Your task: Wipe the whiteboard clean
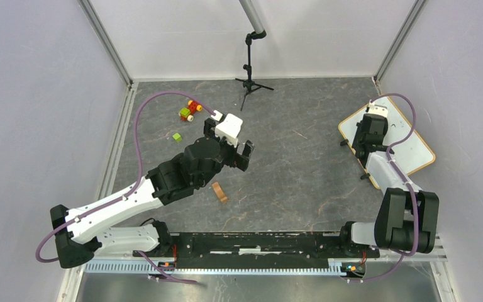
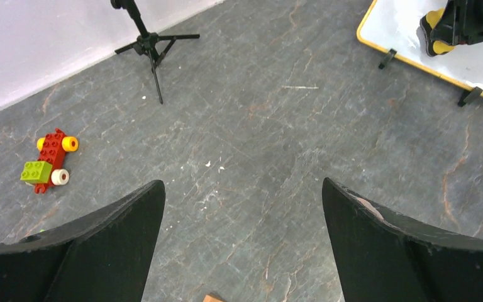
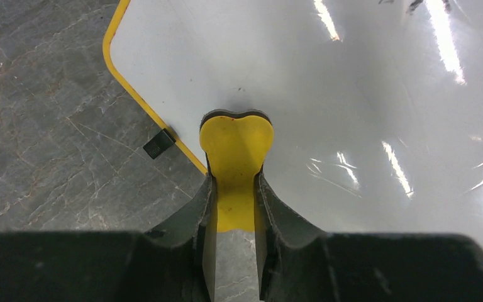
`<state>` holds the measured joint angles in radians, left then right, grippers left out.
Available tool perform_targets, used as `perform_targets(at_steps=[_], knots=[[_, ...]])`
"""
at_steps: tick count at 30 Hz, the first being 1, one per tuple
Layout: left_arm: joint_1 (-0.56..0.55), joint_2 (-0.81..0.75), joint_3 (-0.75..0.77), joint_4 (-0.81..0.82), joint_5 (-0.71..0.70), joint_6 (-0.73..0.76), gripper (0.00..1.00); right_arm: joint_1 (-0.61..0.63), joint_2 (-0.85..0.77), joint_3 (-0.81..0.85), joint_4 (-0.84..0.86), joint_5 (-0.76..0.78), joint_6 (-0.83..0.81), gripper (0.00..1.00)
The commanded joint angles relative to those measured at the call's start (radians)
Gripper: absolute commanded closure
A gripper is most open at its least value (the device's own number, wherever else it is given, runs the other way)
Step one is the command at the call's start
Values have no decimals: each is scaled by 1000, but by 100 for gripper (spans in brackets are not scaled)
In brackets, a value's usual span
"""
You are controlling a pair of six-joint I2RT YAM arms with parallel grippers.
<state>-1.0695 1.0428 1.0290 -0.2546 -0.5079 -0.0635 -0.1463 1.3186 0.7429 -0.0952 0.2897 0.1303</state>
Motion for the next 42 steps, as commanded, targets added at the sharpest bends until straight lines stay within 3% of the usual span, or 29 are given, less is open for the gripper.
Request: perform_targets(at_steps=[1, 13, 24, 34, 42], knots=[[-8, 36, 86, 34, -39, -1, 0, -4, 21, 106, 23, 77, -6, 78], [-7, 120, 81, 212, -63, 128, 0, -92, 68, 179, 23, 270, -43, 78], [-6, 119, -14, 317, -79, 158, 0, -101, 84, 212, 88, 320, -112, 75], [2, 123, -41, 339, -95, 154, 0, -114, 172, 267, 57, 255, -93, 74], [1, 119, -44, 337, -92, 151, 0, -105, 192, 235, 46, 74, -15, 77]])
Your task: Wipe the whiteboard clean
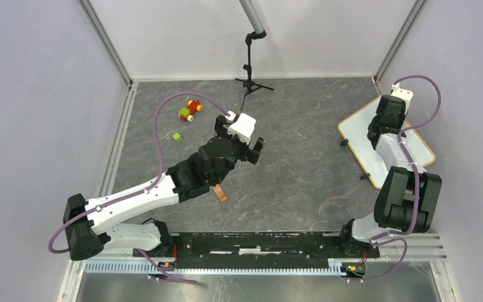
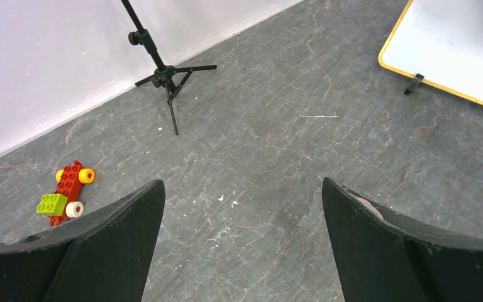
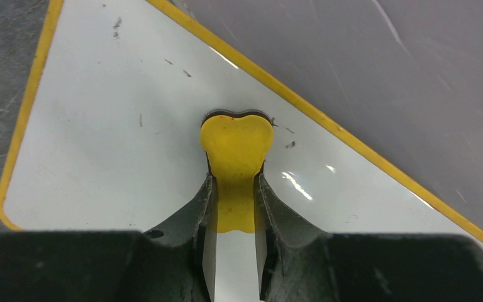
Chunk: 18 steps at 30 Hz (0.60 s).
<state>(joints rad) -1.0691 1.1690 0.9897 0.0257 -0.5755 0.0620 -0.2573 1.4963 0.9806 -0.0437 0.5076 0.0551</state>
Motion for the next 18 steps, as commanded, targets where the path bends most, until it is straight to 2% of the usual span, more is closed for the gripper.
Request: perform_targets(at_steps=[1, 9, 14, 18], knots=[[1, -11, -8, 57, -25, 23, 0, 19, 16, -14, 3, -161, 63, 77], [1, -43, -17, 52, -32, 28, 0, 53, 53, 16, -59, -214, 74, 77], [0, -55, -19, 52, -34, 32, 0, 49, -39, 64, -105, -89, 30, 77], [0, -56, -19, 52, -28, 28, 0, -2, -73, 77, -106, 2, -10, 76]])
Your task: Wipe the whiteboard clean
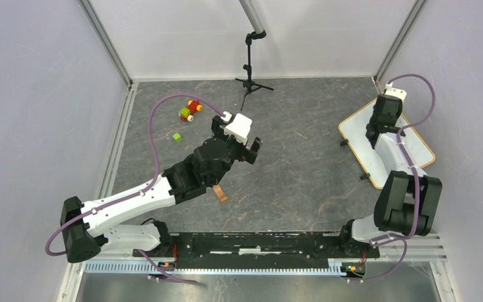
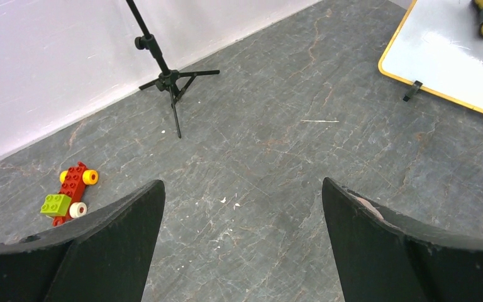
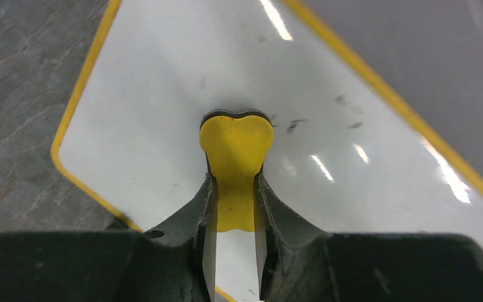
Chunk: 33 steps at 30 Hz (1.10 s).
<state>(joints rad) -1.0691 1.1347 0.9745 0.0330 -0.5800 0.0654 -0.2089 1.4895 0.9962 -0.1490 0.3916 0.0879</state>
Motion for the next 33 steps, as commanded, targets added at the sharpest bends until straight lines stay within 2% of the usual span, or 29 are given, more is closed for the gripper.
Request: perform_targets(at_steps=[1, 8, 17, 23, 28, 33], knots=[[1, -23, -3, 45, -23, 25, 0, -69, -62, 64, -2, 126, -49, 76], [1, -22, -3, 43, -23, 26, 0, -100, -7, 58, 29, 106, -65, 76], [1, -13, -5, 42, -21, 21, 0, 14, 117, 53, 46, 64, -32, 76], [1, -14, -8, 39, -15, 16, 0, 40, 165, 126, -14, 15, -39, 77], [1, -20, -5, 29, -8, 4, 0, 29, 56, 145, -28, 120, -70, 76], [1, -30, -10, 22, 2, -4, 0, -48, 9, 141, -33, 229, -79, 75]])
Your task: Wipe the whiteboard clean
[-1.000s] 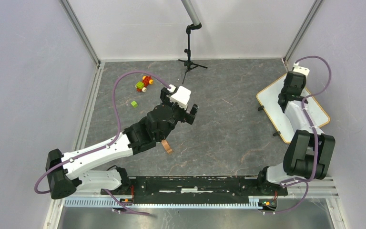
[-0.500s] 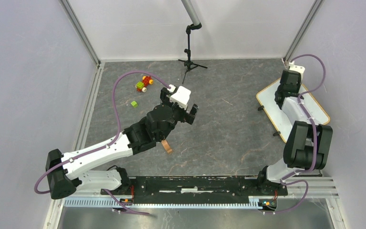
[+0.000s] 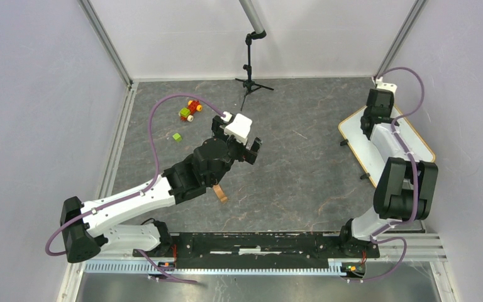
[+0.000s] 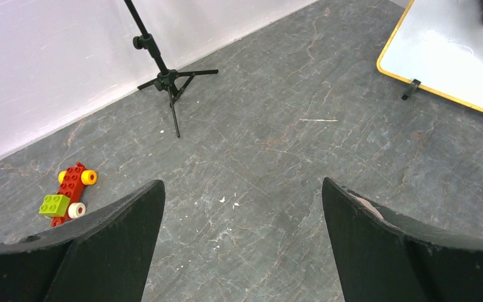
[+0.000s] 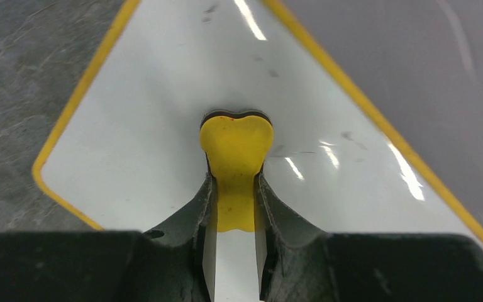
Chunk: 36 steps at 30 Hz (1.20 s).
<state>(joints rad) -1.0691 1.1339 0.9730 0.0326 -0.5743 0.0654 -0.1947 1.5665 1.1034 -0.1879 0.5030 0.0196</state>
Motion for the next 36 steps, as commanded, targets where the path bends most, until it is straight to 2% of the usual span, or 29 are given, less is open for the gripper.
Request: perform_targets(at_steps=[1, 5, 9, 17, 21, 24, 27, 32, 36], knots=[[1, -30, -7, 23, -3, -5, 0, -77, -72, 25, 10, 129, -10, 75], [1, -29, -8, 23, -1, -6, 0, -94, -78, -24, 85, 151, -72, 75], [1, -23, -7, 23, 2, -10, 0, -88, -48, -39, 147, 70, -90, 75], [1, -11, -3, 21, -2, -8, 0, 42, 54, 10, 148, -3, -83, 75], [1, -15, -3, 17, 0, -11, 0, 55, 61, 11, 140, -56, -65, 76], [0, -25, -6, 15, 10, -19, 0, 55, 3, -7, 120, -35, -61, 76], [1, -31, -8, 11, 25, -31, 0, 46, -107, -81, 121, 68, -39, 76], [-1, -49, -8, -2, 60, -55, 0, -88, -266, -218, 136, 86, 56, 77], [-6, -64, -8, -13, 70, -89, 0, -168, -300, -272, 108, 135, 101, 79]])
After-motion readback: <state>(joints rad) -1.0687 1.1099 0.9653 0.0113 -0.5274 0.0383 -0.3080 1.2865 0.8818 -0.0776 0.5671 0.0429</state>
